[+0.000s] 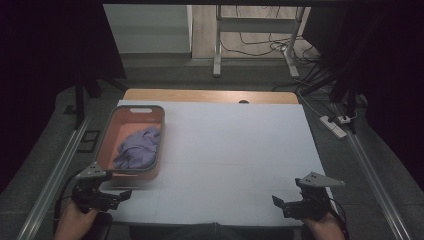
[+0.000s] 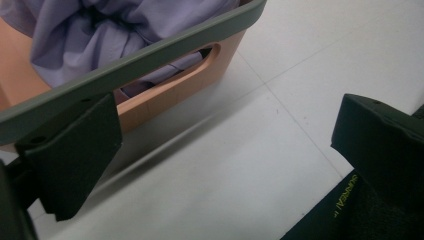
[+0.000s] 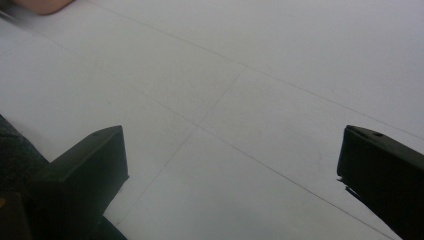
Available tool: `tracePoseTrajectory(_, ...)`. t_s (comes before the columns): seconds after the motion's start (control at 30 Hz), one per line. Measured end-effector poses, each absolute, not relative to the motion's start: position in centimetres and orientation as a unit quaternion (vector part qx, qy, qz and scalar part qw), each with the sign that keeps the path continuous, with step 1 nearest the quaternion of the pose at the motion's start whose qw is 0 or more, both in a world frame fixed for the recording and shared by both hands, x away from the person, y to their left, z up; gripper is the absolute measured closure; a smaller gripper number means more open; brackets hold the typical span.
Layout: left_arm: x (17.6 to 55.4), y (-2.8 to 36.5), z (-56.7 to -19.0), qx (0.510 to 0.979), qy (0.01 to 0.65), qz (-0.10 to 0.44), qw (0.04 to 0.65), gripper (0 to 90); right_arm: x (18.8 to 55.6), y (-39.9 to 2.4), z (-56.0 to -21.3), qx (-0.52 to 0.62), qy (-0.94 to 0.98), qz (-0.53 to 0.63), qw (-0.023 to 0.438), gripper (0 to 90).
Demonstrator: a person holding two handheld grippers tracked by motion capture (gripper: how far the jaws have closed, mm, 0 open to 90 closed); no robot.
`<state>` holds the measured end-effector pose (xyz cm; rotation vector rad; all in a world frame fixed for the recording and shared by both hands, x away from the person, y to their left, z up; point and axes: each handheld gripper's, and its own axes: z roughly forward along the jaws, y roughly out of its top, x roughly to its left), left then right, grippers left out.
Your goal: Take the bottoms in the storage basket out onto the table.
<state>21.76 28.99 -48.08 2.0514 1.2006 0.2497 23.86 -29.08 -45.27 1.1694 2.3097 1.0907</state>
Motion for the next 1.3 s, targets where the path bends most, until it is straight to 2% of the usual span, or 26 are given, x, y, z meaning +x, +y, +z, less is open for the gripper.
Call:
tracePoseTrajectory(0.8, 22.1, 28.8, -48.1, 0.809, 0.459, 0.082, 0.358, 1.3, 24.1, -28.9, -45.4, 0.405, 0.822, 0.371, 0.152, 0.2)
tracePoseTrajectory(1.3, 21.9, 28.5, -47.0, 0.810, 0.433, 0.087, 0.385, 0.0, 24.2, -28.8, -45.5, 0.406, 0.824, 0.366, 0.148, 0.4)
